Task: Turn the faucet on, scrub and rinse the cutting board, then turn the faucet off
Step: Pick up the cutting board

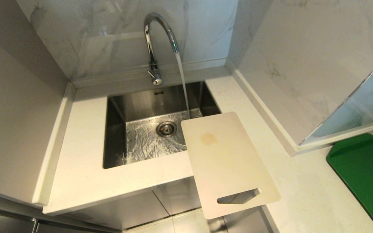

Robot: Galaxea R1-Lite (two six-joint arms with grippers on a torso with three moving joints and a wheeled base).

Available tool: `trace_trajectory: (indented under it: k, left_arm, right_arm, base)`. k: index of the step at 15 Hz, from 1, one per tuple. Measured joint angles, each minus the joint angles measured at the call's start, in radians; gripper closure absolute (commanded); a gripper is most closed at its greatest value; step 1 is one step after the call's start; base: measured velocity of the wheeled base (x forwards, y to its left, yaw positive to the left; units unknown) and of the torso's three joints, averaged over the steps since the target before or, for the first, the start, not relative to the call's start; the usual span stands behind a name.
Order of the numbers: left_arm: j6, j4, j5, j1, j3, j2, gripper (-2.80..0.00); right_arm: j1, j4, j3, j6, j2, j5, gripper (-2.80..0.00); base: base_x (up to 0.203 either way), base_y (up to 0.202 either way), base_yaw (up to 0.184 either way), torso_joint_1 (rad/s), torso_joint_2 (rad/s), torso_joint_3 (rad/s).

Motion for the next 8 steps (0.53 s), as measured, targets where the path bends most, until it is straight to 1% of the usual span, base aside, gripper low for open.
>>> trace_trajectory:
  k: [2, 4, 6, 8]
  left_arm:
    - [0.0, 0.0, 0.0, 0.0, 0.0, 0.0, 0.0]
    - [0.0, 0.0, 0.0, 0.0, 0.0, 0.0, 0.0]
    - [0.0, 0.0, 0.0, 0.0, 0.0, 0.0, 0.0]
    - [0.0, 0.0, 0.0, 0.0, 0.0, 0.0, 0.0]
  right_arm:
    - [-0.001, 0.106, -0.075, 0.066, 0.137, 0.044, 0.0]
    - [-0.001, 0.126, -0.109, 0.164, 0.253, 0.086, 0.0]
    - [-0.001, 0.129, -0.147, 0.3, 0.38, 0.105, 0.0]
    - [0.006, 0.13, -0.188, 0.458, 0.518, 0.11, 0.0]
  base:
    - [0.0, 0.0, 0.0, 0.0, 0.0, 0.0]
    - [0.0, 0.0, 0.0, 0.0, 0.0, 0.0]
    - [0.0, 0.0, 0.0, 0.0, 0.0, 0.0]
    - [0.0, 0.0, 0.0, 0.0, 0.0, 0.0]
